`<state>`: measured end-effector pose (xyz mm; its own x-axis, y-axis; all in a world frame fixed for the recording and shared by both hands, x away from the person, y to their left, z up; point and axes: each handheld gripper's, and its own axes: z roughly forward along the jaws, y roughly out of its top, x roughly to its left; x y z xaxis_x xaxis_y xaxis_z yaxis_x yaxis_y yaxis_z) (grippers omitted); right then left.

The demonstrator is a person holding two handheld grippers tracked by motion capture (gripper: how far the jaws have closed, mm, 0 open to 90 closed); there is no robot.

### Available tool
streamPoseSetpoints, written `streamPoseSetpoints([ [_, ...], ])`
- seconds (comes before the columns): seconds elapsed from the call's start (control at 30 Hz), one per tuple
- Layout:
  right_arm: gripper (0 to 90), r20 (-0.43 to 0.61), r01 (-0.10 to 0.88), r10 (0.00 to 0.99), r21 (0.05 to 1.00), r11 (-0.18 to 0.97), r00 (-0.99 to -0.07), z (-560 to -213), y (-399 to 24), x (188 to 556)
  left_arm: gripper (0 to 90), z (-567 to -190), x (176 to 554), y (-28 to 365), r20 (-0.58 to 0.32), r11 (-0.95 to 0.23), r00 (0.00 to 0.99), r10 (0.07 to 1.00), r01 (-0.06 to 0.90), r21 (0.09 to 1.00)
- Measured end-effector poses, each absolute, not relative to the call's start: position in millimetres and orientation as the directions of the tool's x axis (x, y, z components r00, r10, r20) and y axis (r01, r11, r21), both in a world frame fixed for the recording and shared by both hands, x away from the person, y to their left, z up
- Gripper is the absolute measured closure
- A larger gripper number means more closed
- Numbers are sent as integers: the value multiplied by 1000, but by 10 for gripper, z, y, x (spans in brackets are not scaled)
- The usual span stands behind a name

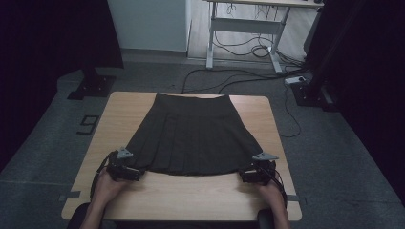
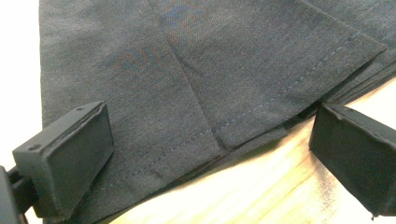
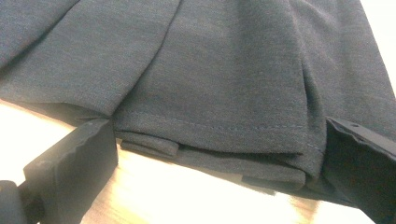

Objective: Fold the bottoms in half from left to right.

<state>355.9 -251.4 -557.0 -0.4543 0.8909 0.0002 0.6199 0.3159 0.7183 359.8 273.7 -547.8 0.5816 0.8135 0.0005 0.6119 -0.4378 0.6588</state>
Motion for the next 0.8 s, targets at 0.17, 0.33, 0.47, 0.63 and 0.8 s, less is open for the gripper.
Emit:
streamPoseSetpoints([
  [0.17,0,0,619,889,718,318,-457,-5569,-2517,3566,0,-5478,3601,2737,0,-438,582,813,612,658],
  [0.33,0,1,620,889,717,319,-457,-5567,-2517,3566,0,-5466,3605,2727,0,-438,576,817,621,650],
  [0.47,0,0,627,891,710,319,-454,-5559,-2510,3564,40,-5419,3607,2729,0,-445,573,819,636,631],
  [0.63,0,-19,640,892,689,339,-452,-5491,-2490,3542,85,-5164,3583,2792,-47,-400,585,810,608,686],
  [0.8,30,-20,593,888,737,324,-460,-5246,-2430,3492,157,-4913,3620,2888,-31,-371,577,816,564,738],
])
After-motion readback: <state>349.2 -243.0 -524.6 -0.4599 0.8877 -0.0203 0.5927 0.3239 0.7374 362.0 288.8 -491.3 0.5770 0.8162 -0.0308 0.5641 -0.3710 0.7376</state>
